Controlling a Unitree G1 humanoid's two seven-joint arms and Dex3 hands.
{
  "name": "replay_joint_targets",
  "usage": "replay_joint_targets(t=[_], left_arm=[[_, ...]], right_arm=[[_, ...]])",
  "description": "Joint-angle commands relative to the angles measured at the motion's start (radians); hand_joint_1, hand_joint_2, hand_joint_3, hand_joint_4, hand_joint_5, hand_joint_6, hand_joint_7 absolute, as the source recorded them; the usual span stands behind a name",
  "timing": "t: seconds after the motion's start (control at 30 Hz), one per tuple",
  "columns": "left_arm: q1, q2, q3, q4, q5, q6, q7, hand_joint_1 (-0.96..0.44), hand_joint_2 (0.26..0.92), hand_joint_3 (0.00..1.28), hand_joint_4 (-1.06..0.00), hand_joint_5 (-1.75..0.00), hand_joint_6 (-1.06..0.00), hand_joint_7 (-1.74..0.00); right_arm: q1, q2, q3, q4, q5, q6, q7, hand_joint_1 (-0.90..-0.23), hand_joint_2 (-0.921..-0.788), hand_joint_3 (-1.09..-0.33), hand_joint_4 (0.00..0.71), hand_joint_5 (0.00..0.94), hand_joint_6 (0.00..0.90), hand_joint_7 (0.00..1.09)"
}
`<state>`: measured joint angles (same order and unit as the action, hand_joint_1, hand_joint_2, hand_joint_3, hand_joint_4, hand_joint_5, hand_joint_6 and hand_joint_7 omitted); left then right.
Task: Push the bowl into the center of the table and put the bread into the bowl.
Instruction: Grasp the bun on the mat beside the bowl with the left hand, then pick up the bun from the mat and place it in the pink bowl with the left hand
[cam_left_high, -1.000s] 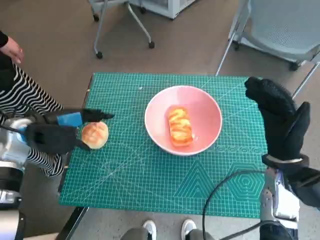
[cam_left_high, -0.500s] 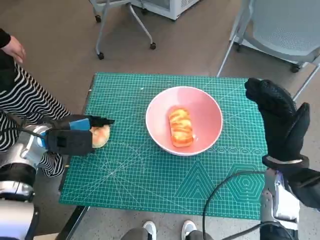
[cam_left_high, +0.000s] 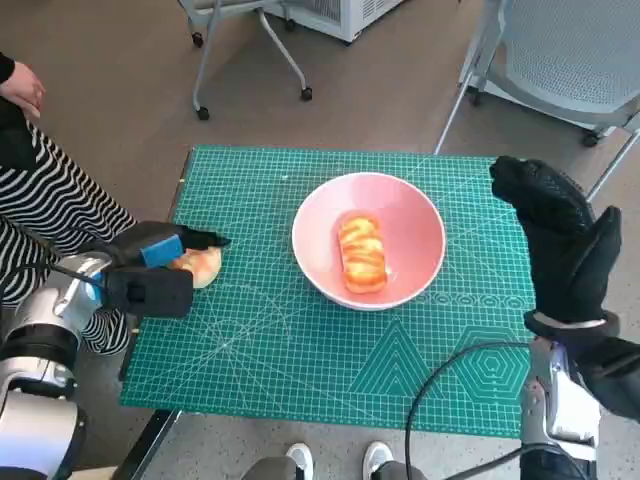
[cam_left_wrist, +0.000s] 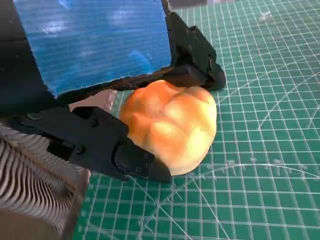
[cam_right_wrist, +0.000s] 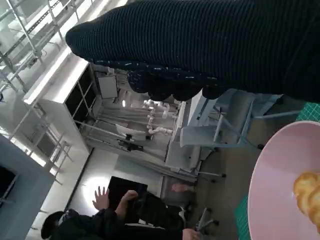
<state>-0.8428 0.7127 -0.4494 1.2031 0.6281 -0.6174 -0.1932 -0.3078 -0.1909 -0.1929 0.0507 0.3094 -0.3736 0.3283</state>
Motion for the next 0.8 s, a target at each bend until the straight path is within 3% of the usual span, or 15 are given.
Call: replay_joint_targets(t=[0.03, 0.23, 0.47, 0.7, 0.8], left_arm=[[-0.042, 0.039, 0.031, -0.034, -0.036, -0.049, -0.059, 0.0, 0.92, 0.09, -0.67, -1.11, -0.59, -1.25], [-0.043, 0.062, 0.139, -0.152, -0.172, -0.134, -0.129, 0.0, 0.92, 0.1, -0.65, -1.16, -0.59, -1.26], [-0.047, 0.034, 0.257, -0.32, -0.356, -0.147, -0.222, 0.0, 0.921, 0.14, -0.58, -1.25, -0.57, -1.27], [-0.065, 0.007, 0.295, -0.371, -0.425, -0.159, -0.266, 0.0, 0.92, 0.15, -0.57, -1.29, -0.56, -1.25], [-0.124, -0.066, 0.295, -0.427, -0.464, -0.19, -0.276, 0.0, 0.92, 0.16, -0.57, -1.29, -0.54, -1.26]], right_arm=[[0.021, 0.003, -0.001, 0.007, -0.002, 0.011, -0.004, -0.69, -0.921, -0.751, 0.182, 0.001, 0.088, 0.53], [0.022, 0.004, 0.001, 0.003, 0.001, 0.017, -0.004, -0.694, -0.921, -0.739, 0.182, 0.0, 0.087, 0.53], [0.019, 0.002, 0.002, 0.005, -0.001, 0.02, -0.003, -0.69, -0.921, -0.738, 0.182, 0.0, 0.087, 0.53], [0.017, 0.001, 0.003, 0.007, -0.004, 0.02, -0.004, -0.681, -0.921, -0.745, 0.182, 0.0, 0.087, 0.53], [0.013, 0.002, 0.005, 0.011, -0.004, 0.018, -0.002, -0.68, -0.921, -0.747, 0.182, 0.0, 0.087, 0.53]])
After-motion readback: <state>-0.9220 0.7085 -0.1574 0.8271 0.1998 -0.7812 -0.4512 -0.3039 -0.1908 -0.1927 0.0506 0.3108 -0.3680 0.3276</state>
